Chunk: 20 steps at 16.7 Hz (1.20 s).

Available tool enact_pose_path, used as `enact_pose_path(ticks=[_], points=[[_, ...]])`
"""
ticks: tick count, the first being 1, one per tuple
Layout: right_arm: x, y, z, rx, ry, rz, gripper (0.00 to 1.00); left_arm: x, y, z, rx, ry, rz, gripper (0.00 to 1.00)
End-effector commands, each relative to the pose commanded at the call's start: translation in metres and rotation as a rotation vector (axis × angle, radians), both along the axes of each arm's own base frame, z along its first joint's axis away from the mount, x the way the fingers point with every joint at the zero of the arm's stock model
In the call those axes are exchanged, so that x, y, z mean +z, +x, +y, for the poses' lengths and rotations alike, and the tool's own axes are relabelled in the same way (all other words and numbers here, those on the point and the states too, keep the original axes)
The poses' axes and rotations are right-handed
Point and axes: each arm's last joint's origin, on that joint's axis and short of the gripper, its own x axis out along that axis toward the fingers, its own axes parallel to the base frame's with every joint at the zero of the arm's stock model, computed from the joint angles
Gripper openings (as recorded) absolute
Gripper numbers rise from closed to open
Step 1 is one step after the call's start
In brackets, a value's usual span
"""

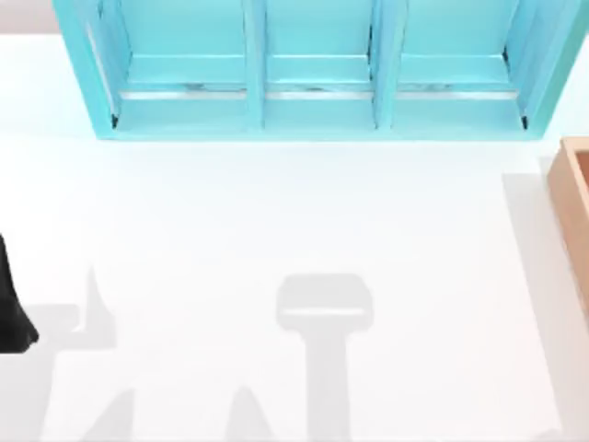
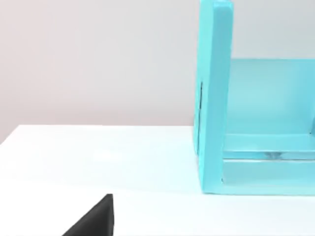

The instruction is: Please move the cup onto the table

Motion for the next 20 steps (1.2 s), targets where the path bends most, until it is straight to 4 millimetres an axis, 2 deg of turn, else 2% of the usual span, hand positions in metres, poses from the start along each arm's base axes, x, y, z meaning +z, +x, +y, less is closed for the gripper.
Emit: enact_pose_path(ticks=[9, 11, 13, 16, 20], points=[[0.001, 0.000, 0.000, -0.001, -0.001, -0.001, 0.00, 0.000, 0.000, 0.000, 0.000, 0.000, 0.000, 1.00], [0.009, 0.004, 0.007, -0.003, -0.002, -0.004, 0.00, 0.000, 0.000, 0.000, 0.000, 0.000, 0.000, 1.00], [0.025, 0.010, 0.021, -0.010, -0.001, -0.003, 0.00, 0.000, 0.000, 0.000, 0.000, 0.000, 0.000, 1.00], [0.055, 0.013, 0.053, -0.009, 0.004, 0.011, 0.00, 0.000, 0.000, 0.000, 0.000, 0.000, 0.000, 1.00], [0.092, 0.004, 0.093, -0.002, 0.000, 0.009, 0.00, 0.000, 0.000, 0.000, 0.000, 0.000, 0.000, 1.00]])
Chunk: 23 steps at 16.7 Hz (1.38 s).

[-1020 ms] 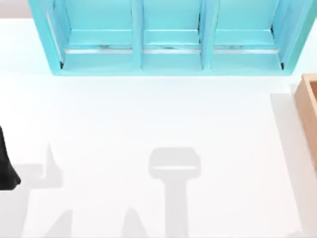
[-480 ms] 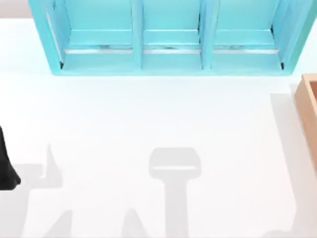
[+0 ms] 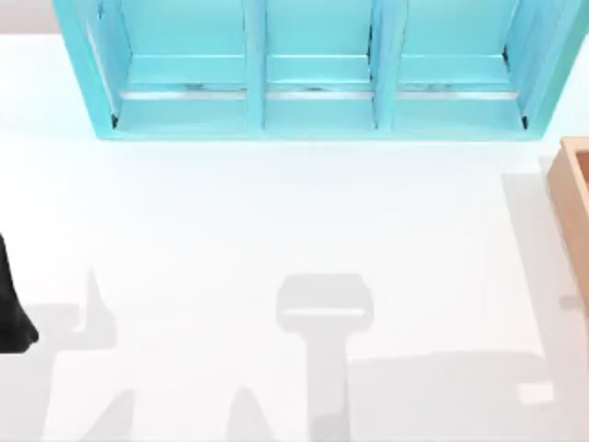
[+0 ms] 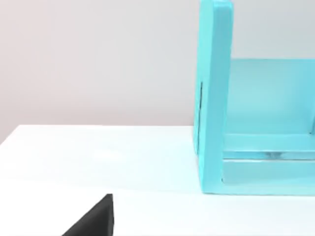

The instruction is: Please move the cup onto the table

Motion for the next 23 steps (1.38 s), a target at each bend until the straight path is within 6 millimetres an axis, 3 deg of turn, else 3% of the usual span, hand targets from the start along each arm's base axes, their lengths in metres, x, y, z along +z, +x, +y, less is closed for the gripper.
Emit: enact_pose_path(ticks=[2, 8, 11, 13, 16, 20, 23], points=[[0.008, -0.003, 0.007, 0.001, 0.000, -0.009, 0.00, 0.000, 0.000, 0.000, 0.000, 0.000, 0.000, 1.00], [0.007, -0.001, 0.008, -0.003, 0.000, -0.006, 0.00, 0.000, 0.000, 0.000, 0.000, 0.000, 0.000, 1.00], [0.013, 0.014, 0.029, -0.001, -0.010, -0.019, 0.00, 0.000, 0.000, 0.000, 0.000, 0.000, 0.000, 1.00], [0.017, 0.027, 0.056, 0.012, -0.016, -0.027, 0.00, 0.000, 0.000, 0.000, 0.000, 0.000, 0.000, 1.00], [0.018, 0.042, 0.113, 0.043, -0.020, -0.023, 0.00, 0.000, 0.000, 0.000, 0.000, 0.000, 0.000, 1.00], [0.013, 0.048, 0.191, 0.057, -0.021, -0.009, 0.00, 0.000, 0.000, 0.000, 0.000, 0.000, 0.000, 1.00], [0.009, 0.052, 0.228, 0.030, -0.020, -0.015, 0.00, 0.000, 0.000, 0.000, 0.000, 0.000, 0.000, 1.00]])
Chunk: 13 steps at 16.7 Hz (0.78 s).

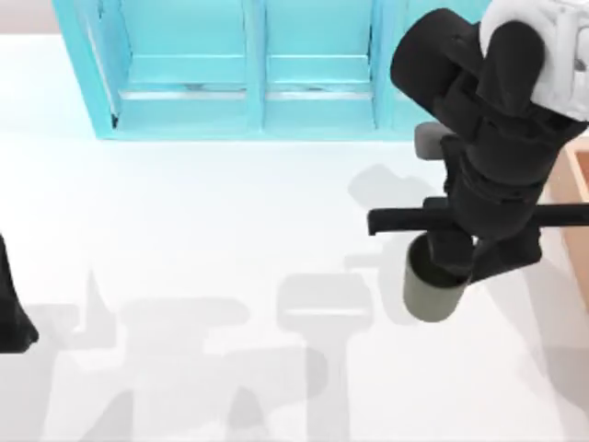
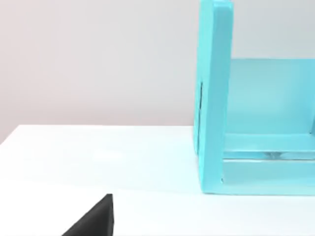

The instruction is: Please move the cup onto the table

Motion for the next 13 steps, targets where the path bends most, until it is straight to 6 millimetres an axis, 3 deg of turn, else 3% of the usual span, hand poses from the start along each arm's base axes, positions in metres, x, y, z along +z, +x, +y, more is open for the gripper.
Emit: enact_pose_path(ticks=[4, 10, 13], points=[[-0.002, 0.003, 0.026, -0.025, 0.007, -0.018, 0.00, 0.000, 0.000, 0.000, 0.000, 0.000, 0.000, 1.00], [-0.003, 0.004, 0.026, -0.033, 0.008, -0.018, 0.00, 0.000, 0.000, 0.000, 0.000, 0.000, 0.000, 1.00], [-0.022, 0.005, 0.030, -0.029, 0.008, -0.020, 0.00, 0.000, 0.000, 0.000, 0.000, 0.000, 0.000, 1.00]])
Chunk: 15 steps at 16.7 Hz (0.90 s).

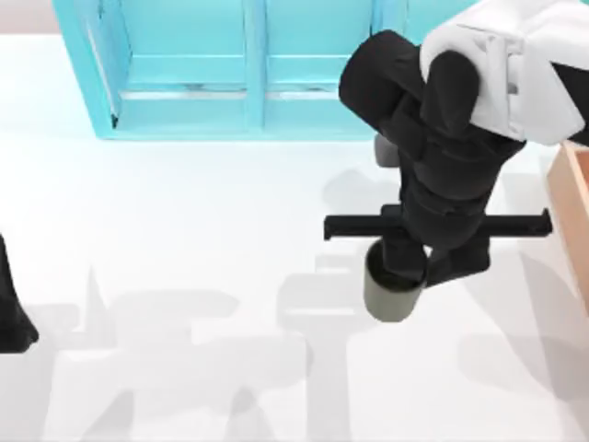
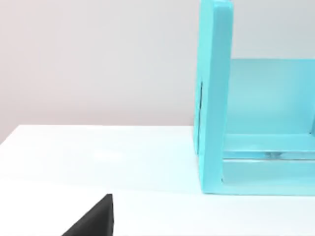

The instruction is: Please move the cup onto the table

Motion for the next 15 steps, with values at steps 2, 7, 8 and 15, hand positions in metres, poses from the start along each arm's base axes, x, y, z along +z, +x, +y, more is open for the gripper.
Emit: enact_pose_path(ticks=[2, 7, 8, 15], points=[[-0.020, 0.001, 0.004, 0.001, 0.005, -0.005, 0.00, 0.000, 0.000, 0.000, 0.000, 0.000, 0.000, 1.00], [-0.045, 0.000, 0.006, 0.002, -0.001, -0.001, 0.00, 0.000, 0.000, 0.000, 0.000, 0.000, 0.000, 1.00], [-0.045, 0.000, 0.006, 0.002, -0.001, -0.001, 0.00, 0.000, 0.000, 0.000, 0.000, 0.000, 0.000, 1.00], [-0.045, 0.000, 0.006, 0.002, -0.001, -0.001, 0.45, 0.000, 0.000, 0.000, 0.000, 0.000, 0.000, 1.00]])
